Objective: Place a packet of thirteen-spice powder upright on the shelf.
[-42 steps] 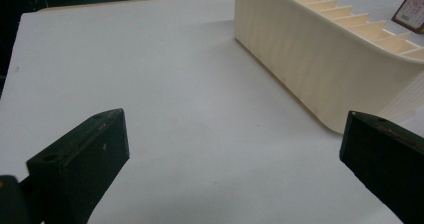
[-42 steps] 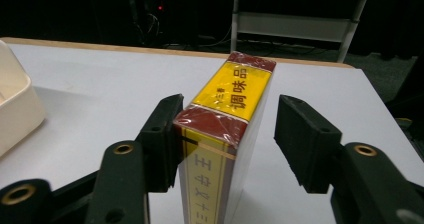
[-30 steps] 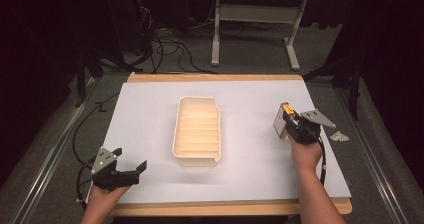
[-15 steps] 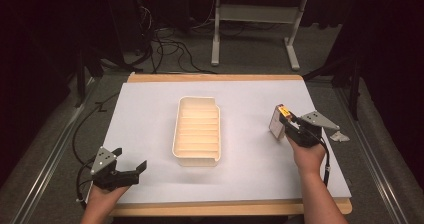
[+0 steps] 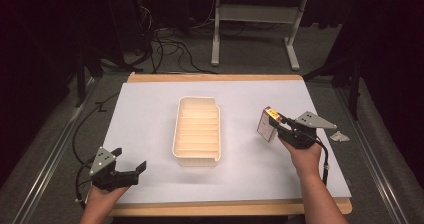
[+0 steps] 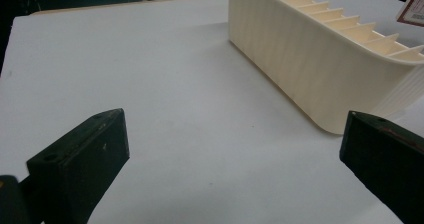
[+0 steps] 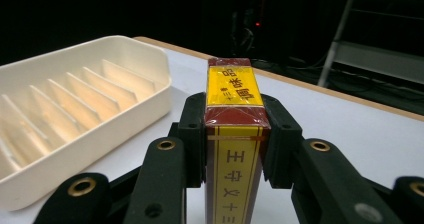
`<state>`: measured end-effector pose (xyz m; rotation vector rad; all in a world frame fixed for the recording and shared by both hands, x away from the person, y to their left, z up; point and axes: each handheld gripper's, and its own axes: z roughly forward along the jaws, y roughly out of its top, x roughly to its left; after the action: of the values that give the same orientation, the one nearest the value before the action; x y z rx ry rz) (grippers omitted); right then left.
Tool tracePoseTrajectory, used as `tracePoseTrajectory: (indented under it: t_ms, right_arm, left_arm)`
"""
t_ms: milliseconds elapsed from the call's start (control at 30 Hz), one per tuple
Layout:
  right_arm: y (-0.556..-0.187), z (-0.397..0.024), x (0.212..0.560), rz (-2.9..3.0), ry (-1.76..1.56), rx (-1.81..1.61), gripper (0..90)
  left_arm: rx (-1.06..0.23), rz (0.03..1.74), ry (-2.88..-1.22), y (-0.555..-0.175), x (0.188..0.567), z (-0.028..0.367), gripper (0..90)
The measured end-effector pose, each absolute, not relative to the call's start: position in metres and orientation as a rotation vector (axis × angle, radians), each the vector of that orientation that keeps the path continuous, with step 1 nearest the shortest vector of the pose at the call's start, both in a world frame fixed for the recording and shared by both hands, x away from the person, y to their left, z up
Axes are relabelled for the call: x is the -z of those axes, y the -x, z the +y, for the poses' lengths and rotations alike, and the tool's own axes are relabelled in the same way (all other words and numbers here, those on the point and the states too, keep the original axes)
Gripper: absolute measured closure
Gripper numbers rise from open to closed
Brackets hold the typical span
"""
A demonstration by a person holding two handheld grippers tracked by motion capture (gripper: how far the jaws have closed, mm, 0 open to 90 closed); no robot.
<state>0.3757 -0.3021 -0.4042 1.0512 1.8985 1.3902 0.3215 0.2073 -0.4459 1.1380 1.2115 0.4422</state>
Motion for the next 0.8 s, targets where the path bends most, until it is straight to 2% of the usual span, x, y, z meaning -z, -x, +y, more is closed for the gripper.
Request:
tracePoseTrajectory:
  t_ms: [800]
  right_arm:
    - [-0.369,-0.288,0.396,2.054,-0.819,-1.543,68.8]
  left_arm:
    - [-0.433,1.205,-1.144,-0.321,0.445,0.208,0.0]
